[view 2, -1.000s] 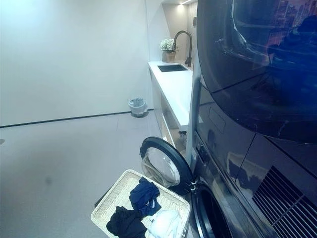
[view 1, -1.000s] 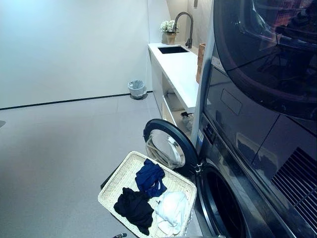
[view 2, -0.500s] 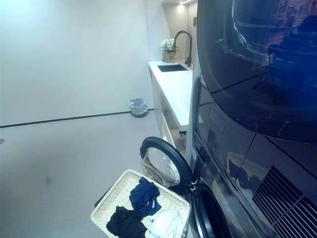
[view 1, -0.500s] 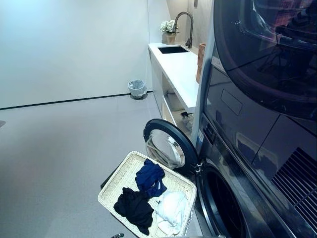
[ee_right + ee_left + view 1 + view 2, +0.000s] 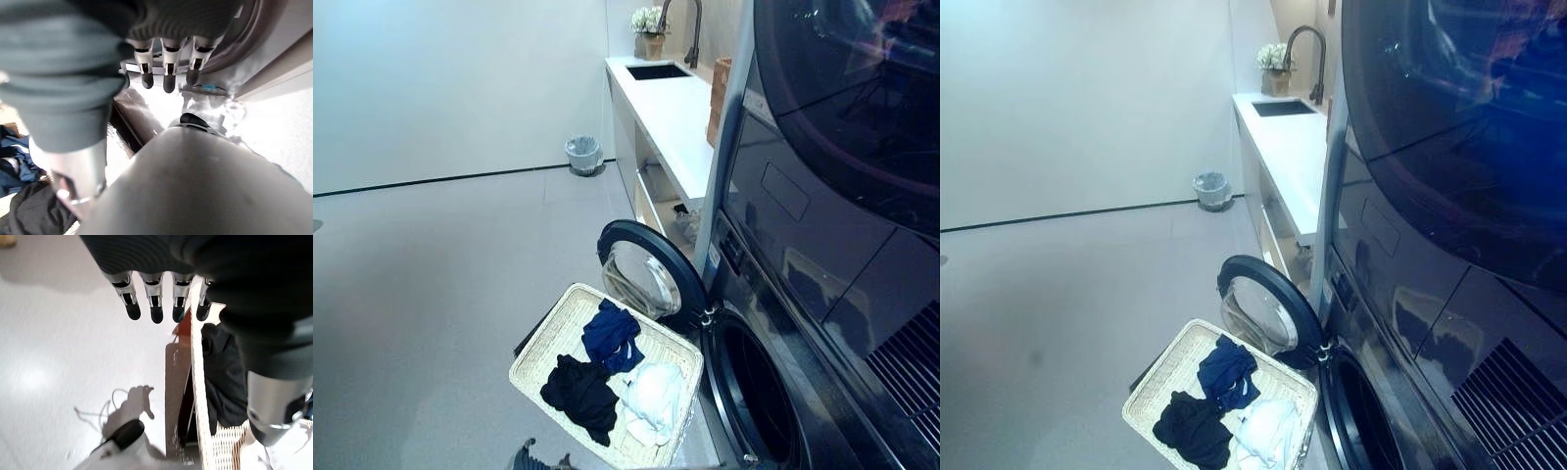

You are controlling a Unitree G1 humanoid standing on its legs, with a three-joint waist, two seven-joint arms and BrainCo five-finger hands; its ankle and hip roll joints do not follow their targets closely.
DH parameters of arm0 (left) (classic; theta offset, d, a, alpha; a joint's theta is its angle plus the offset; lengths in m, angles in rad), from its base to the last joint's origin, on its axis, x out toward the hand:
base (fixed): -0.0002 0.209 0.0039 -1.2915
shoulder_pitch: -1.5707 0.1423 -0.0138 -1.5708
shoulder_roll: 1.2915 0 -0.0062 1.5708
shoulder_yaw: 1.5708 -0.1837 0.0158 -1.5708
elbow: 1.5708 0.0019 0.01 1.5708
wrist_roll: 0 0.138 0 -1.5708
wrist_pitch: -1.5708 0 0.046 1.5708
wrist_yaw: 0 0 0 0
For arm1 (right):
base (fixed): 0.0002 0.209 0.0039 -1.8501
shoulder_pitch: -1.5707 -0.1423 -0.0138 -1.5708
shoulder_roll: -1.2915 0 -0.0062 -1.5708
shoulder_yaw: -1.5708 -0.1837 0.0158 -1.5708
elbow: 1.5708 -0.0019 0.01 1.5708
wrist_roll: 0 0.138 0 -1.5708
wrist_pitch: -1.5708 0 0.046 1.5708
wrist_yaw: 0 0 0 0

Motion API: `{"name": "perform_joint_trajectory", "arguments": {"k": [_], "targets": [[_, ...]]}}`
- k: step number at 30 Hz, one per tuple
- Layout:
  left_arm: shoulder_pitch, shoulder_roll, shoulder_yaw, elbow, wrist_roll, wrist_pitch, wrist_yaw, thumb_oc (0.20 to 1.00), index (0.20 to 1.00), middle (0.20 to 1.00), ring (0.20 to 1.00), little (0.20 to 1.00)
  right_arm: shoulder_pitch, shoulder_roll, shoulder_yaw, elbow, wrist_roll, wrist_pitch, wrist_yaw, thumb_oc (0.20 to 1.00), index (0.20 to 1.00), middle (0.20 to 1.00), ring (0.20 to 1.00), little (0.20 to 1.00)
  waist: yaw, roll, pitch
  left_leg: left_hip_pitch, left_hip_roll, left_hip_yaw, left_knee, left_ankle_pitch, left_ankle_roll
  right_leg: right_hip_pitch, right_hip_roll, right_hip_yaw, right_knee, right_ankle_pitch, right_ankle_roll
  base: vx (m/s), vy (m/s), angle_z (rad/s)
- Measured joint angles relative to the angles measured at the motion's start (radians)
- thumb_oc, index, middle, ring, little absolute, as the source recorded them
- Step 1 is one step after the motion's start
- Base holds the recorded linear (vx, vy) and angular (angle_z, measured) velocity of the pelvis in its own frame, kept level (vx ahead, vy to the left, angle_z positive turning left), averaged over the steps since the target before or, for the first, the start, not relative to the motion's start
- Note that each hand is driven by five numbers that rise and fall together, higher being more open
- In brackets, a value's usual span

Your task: Put the clothes into the washing machine.

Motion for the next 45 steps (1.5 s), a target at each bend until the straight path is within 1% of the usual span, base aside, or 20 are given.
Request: {"name": "perform_joint_trajectory", "arguments": {"k": [2,3,6,7,11,12,14,15,17,21,22,25,26,28,31,35,40,43,44,45], "targets": [[-0.070,0.010,0.001,0.001,-0.006,0.001,0.040,1.000,1.000,1.000,1.000,1.000,-0.054,-0.025,0.020,-0.002,0.000,-0.002,-0.001,1.000,1.000,1.000,1.000,1.000,-0.001,0.004,0.040,-0.057,-0.010,0.016,0.017,0.005,0.009,-0.062,-0.009,0.019,0.013,0.017,0.008,-0.12,0.123,-0.36],[-0.133,0.018,0.001,0.001,-0.011,0.001,0.070,1.000,1.000,1.000,1.000,1.000,-0.090,-0.042,0.020,-0.004,0.000,-0.004,-0.002,1.000,1.000,1.000,1.000,1.000,-0.005,0.010,0.092,-0.095,-0.019,0.025,0.035,0.012,0.017,-0.093,-0.013,0.031,0.016,0.040,0.005,-0.13,0.134,-0.20],[-0.223,0.029,0.000,0.001,-0.028,0.000,0.107,1.000,1.000,1.000,1.000,1.000,-0.148,-0.061,0.021,-0.001,0.001,-0.004,-0.003,1.000,1.000,1.000,1.000,1.000,-0.027,0.011,0.166,-0.138,-0.034,0.034,0.051,0.019,0.029,-0.135,-0.028,0.041,0.021,0.056,0.015,-0.07,0.123,-0.12],[-0.260,0.035,0.000,0.003,-0.055,0.001,0.128,1.000,1.000,1.000,1.000,1.000,-0.170,-0.059,0.020,-0.001,0.002,-0.005,-0.008,1.000,1.000,1.000,1.000,1.000,-0.034,0.008,0.208,-0.145,-0.043,0.040,0.044,0.024,0.036,-0.151,-0.033,0.060,0.019,0.061,0.026,-0.08,0.124,-0.16],[-0.334,0.043,0.000,0.002,-0.089,-0.002,0.176,1.000,1.000,1.000,1.000,1.000,-0.222,-0.056,0.032,-0.022,0.022,-0.013,-0.014,1.000,1.000,1.000,1.000,1.000,-0.054,0.001,0.274,-0.176,-0.057,0.076,0.043,0.029,0.047,-0.197,-0.044,0.095,0.016,0.081,0.036,-0.11,0.075,-0.24],[-0.346,0.047,-0.001,0.003,-0.091,-0.002,0.181,1.000,1.000,1.000,1.000,1.000,-0.234,-0.056,0.045,-0.022,0.023,-0.018,-0.017,1.000,1.000,1.000,1.000,1.000,-0.053,-0.003,0.279,-0.193,-0.057,0.082,0.051,0.027,0.047,-0.216,-0.044,0.103,0.020,0.083,0.036,-0.07,0.034,-0.23],[-0.398,0.063,0.001,0.014,-0.100,-0.004,0.187,1.000,1.000,1.000,1.000,1.000,-0.274,-0.056,0.064,-0.030,0.029,-0.026,-0.021,1.000,1.000,1.000,1.000,1.000,-0.056,-0.010,0.318,-0.233,-0.057,0.088,0.074,0.025,0.050,-0.254,-0.045,0.114,0.031,0.094,0.030,-0.09,0.043,-0.12],[-0.433,0.071,0.001,0.029,-0.101,-0.006,0.189,1.000,1.000,1.000,1.000,1.000,-0.294,-0.056,0.069,-0.037,0.034,-0.027,-0.022,1.000,1.000,1.000,1.000,1.000,-0.057,-0.016,0.336,-0.259,-0.056,0.088,0.092,0.022,0.050,-0.281,-0.045,0.116,0.047,0.096,0.028,-0.09,0.067,-0.04],[-0.522,0.103,0.001,0.062,-0.128,-0.007,0.191,1.000,1.000,1.000,1.000,1.000,-0.359,-0.056,0.096,-0.053,0.060,-0.027,-0.032,1.000,1.000,1.000,1.000,1.000,-0.077,-0.032,0.368,-0.344,-0.051,0.087,0.172,-0.006,0.054,-0.356,-0.046,0.126,0.107,0.085,0.026,-0.07,0.067,-0.04],[-0.610,0.135,-0.004,0.082,-0.127,0.005,0.190,1.000,1.000,1.000,1.000,1.000,-0.395,-0.055,0.099,-0.085,0.096,-0.028,-0.050,1.000,1.000,1.000,1.000,1.000,-0.093,-0.053,0.381,-0.384,-0.057,0.092,0.207,-0.014,0.061,-0.412,-0.054,0.144,0.163,0.069,0.033,-0.04,0.039,-0.04],[-0.642,0.153,-0.019,0.088,-0.126,0.020,0.190,1.000,1.000,1.000,1.000,1.000,-0.399,-0.054,0.103,-0.095,0.104,-0.028,-0.052,1.000,1.000,1.000,1.000,1.000,-0.098,-0.058,0.382,-0.404,-0.059,0.094,0.217,-0.015,0.063,-0.433,-0.057,0.145,0.178,0.060,0.040,0.00,0.000,0.00],[-0.677,0.178,-0.024,0.090,-0.125,0.036,0.189,1.000,1.000,1.000,1.000,1.000,-0.401,-0.054,0.114,-0.108,0.118,-0.028,-0.058,1.000,1.000,1.000,1.000,1.000,-0.113,-0.063,0.382,-0.443,-0.062,0.095,0.230,-0.015,0.063,-0.476,-0.056,0.161,0.195,0.057,0.043,0.00,0.028,-0.02],[-0.692,0.191,-0.040,0.095,-0.124,0.052,0.189,1.000,1.000,1.000,1.000,1.000,-0.403,-0.054,0.127,-0.111,0.119,-0.028,-0.064,1.000,1.000,1.000,1.000,1.000,-0.112,-0.069,0.380,-0.472,-0.061,0.099,0.245,-0.017,0.063,-0.506,-0.056,0.167,0.208,0.056,0.043,0.02,0.040,-0.08],[-0.715,0.204,-0.044,0.106,-0.123,0.070,0.188,1.000,1.000,1.000,1.000,1.000,-0.407,-0.055,0.130,-0.116,0.128,-0.028,-0.066,1.000,1.000,1.000,1.000,1.000,-0.118,-0.074,0.381,-0.518,-0.060,0.102,0.269,-0.022,0.066,-0.551,-0.056,0.172,0.223,0.057,0.044,0.03,0.041,-0.06],[-0.739,0.209,-0.063,0.141,-0.116,0.087,0.179,1.000,1.000,1.000,1.000,1.000,-0.409,-0.053,0.142,-0.122,0.142,-0.028,-0.067,1.000,1.000,1.000,1.000,1.000,-0.142,-0.092,0.384,-0.557,-0.058,0.102,0.303,-0.035,0.073,-0.577,-0.056,0.174,0.230,0.063,0.041,0.02,0.025,-0.02],[-0.804,0.220,-0.089,0.154,-0.116,0.099,0.163,1.000,1.000,1.000,1.000,1.000,-0.421,-0.057,0.147,-0.144,0.160,-0.028,-0.083,1.000,1.000,1.000,1.000,1.000,-0.148,-0.109,0.385,-0.632,-0.058,0.109,0.349,-0.050,0.078,-0.653,-0.058,0.189,0.269,0.058,0.045,0.01,0.035,-0.05],[-0.855,0.247,-0.123,0.166,-0.116,0.155,0.104,1.000,1.000,1.000,1.000,1.000,-0.441,-0.056,0.173,-0.190,0.190,-0.028,-0.097,1.000,1.000,1.000,1.000,1.000,-0.167,-0.114,0.384,-0.709,-0.059,0.108,0.391,-0.060,0.081,-0.733,-0.060,0.197,0.308,0.054,0.049,0.01,0.018,-0.02],[-0.893,0.251,-0.141,0.178,-0.114,0.213,0.033,1.000,1.000,1.000,1.000,1.000,-0.450,-0.057,0.177,-0.220,0.198,-0.029,-0.108,1.000,1.000,1.000,1.000,1.000,-0.174,-0.116,0.383,-0.761,-0.059,0.103,0.415,-0.062,0.081,-0.786,-0.060,0.201,0.333,0.052,0.048,0.00,0.011,-0.01],[-0.908,0.258,-0.158,0.184,-0.112,0.240,-0.003,1.000,1.000,1.000,1.000,1.000,-0.459,-0.056,0.178,-0.230,0.205,-0.029,-0.109,1.000,1.000,1.000,1.000,1.000,-0.181,-0.117,0.383,-0.780,-0.059,0.101,0.424,-0.064,0.079,-0.804,-0.060,0.201,0.338,0.052,0.048,0.00,0.000,0.00],[-0.911,0.264,-0.158,0.185,-0.101,0.251,-0.021,1.000,1.000,1.000,1.000,1.000,-0.464,-0.056,0.180,-0.236,0.209,-0.029,-0.109,1.000,1.000,1.000,1.000,1.000,-0.188,-0.117,0.383,-0.789,-0.059,0.100,0.428,-0.064,0.079,-0.810,-0.060,0.201,0.338,0.053,0.049,0.00,0.000,0.00]]}}
